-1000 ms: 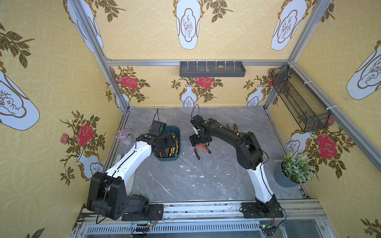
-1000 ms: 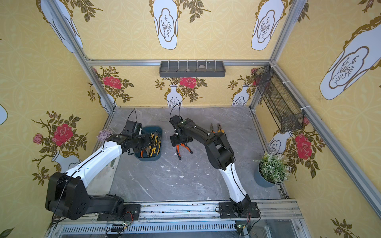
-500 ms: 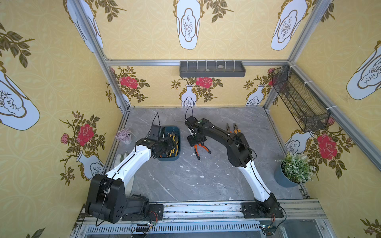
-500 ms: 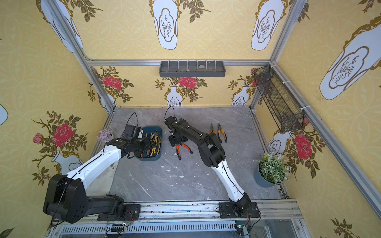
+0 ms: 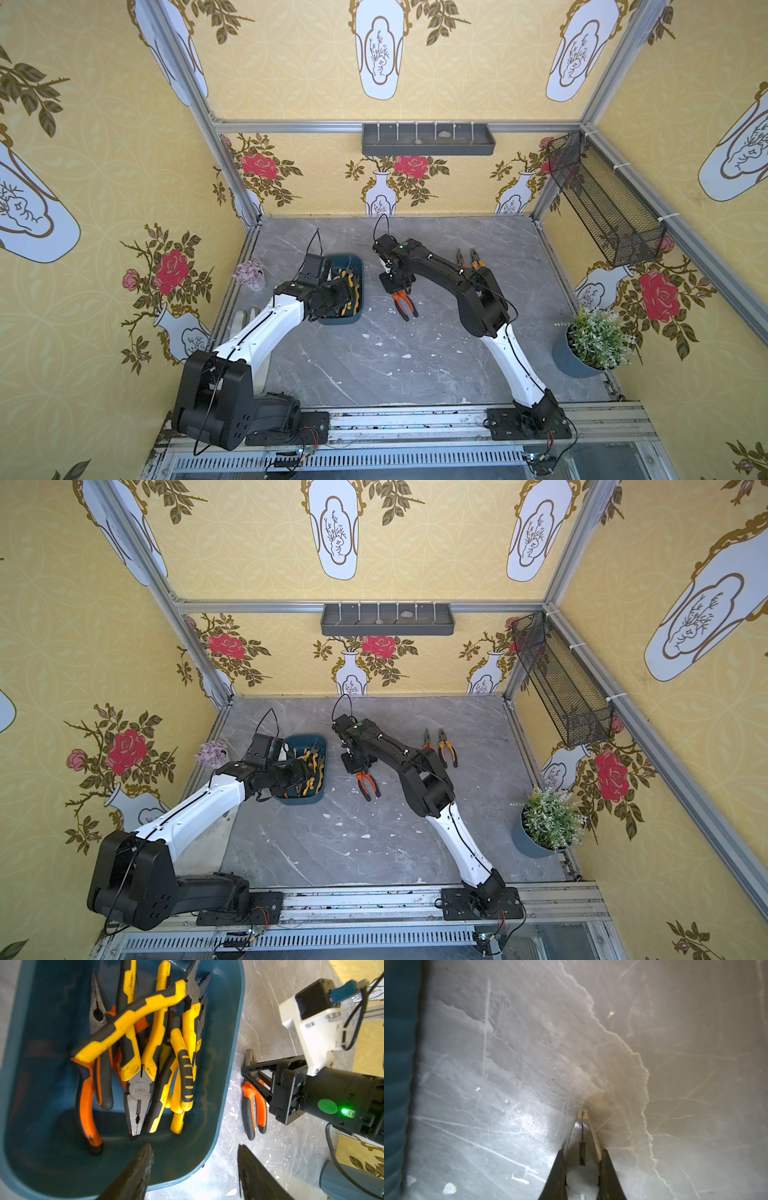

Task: Take the pliers out of the storage box
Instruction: Pick up the pliers at the center of the board.

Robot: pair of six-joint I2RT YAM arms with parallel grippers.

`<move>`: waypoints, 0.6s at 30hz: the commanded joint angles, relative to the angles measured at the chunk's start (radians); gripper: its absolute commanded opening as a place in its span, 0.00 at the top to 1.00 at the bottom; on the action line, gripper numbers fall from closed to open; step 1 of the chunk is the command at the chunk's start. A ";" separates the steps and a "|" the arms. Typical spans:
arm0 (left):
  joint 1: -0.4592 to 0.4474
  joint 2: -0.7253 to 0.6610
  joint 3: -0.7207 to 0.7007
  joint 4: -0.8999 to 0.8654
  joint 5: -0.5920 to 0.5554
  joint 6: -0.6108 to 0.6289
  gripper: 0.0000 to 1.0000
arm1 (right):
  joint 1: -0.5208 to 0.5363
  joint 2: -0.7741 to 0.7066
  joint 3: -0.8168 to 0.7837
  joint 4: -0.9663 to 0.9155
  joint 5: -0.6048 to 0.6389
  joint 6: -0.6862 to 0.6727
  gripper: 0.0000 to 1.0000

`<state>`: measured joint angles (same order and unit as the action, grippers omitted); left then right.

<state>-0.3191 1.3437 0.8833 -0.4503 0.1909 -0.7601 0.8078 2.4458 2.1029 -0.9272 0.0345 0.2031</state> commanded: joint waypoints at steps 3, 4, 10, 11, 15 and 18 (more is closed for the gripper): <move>0.002 -0.002 -0.008 0.024 0.003 0.007 0.33 | -0.010 -0.004 -0.007 -0.055 0.054 0.022 0.96; 0.003 -0.002 -0.009 0.022 0.003 0.008 0.34 | -0.018 -0.012 -0.007 -0.055 0.060 0.031 0.97; 0.003 0.001 -0.009 0.018 0.003 0.010 0.34 | -0.104 -0.079 -0.060 -0.038 0.089 0.053 0.98; 0.003 0.003 -0.009 0.021 0.004 0.010 0.34 | -0.125 -0.088 -0.068 -0.034 0.086 0.053 0.98; 0.003 0.014 -0.010 0.036 0.011 0.010 0.34 | -0.199 -0.104 -0.072 -0.027 0.065 0.048 0.98; 0.003 0.027 -0.008 0.044 0.019 0.010 0.34 | -0.249 -0.102 -0.059 -0.016 0.048 0.044 0.97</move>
<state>-0.3172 1.3582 0.8799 -0.4408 0.1955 -0.7601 0.5823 2.3520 2.0335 -0.9581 0.0948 0.2420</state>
